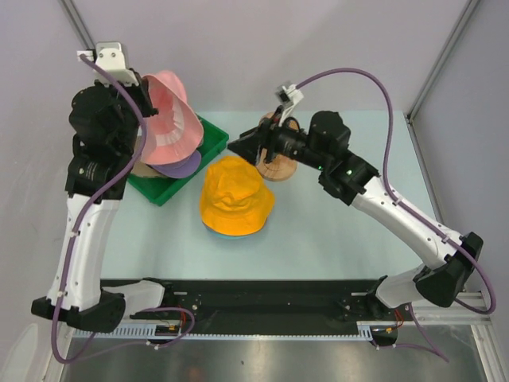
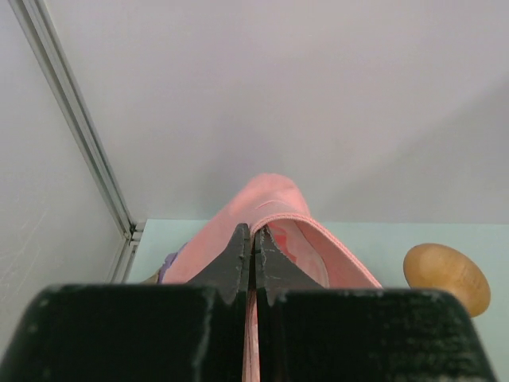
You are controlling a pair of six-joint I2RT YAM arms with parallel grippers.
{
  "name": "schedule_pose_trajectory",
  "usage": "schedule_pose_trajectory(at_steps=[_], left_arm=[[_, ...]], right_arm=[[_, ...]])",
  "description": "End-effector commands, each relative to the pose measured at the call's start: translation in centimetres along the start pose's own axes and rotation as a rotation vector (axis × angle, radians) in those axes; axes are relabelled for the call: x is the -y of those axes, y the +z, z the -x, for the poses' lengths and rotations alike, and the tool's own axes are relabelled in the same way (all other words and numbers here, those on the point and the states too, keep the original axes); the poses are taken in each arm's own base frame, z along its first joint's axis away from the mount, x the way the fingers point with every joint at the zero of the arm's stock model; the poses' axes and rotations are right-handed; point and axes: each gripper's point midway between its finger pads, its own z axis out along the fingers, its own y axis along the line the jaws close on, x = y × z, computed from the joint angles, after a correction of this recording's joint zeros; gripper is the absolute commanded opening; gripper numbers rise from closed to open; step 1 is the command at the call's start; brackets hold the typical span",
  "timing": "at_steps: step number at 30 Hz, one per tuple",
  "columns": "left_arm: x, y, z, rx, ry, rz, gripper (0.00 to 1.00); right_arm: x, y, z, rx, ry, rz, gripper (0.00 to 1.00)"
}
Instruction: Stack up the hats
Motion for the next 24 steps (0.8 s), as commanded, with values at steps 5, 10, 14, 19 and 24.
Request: schedule_pose_trajectory(at_steps=[5, 10, 14, 19, 24], left_arm=[[1.1, -4.2, 0.6, 0.036, 0.045, -0.095, 0.00], [2.2, -6.2, 0.9, 0.054, 0.002, -0.161, 0.00], [3.2, -7.2, 0.2, 0.050, 0.017, -0.203, 0.00], [3.7, -8.2, 0.0, 0.055, 0.011, -0.234, 0.00], [4.2, -8.6, -0.8, 0.052, 0.034, -0.270, 0.00]], right_arm=[[-3.5, 3.8, -1.6, 0.009, -0.185, -0.064, 0.63], [-2.5, 5.6, -2.7, 0.020, -0.214, -0.125, 0.63], [-2.6, 7.1, -3.8, 0.001, -0.255, -0.124, 0.63], [-2.3, 8.3, -4.0, 0.003, -0.277, -0.144, 0.63], [-1.2, 8.7, -3.4, 0.019, -0.311, -0.198, 0.07]])
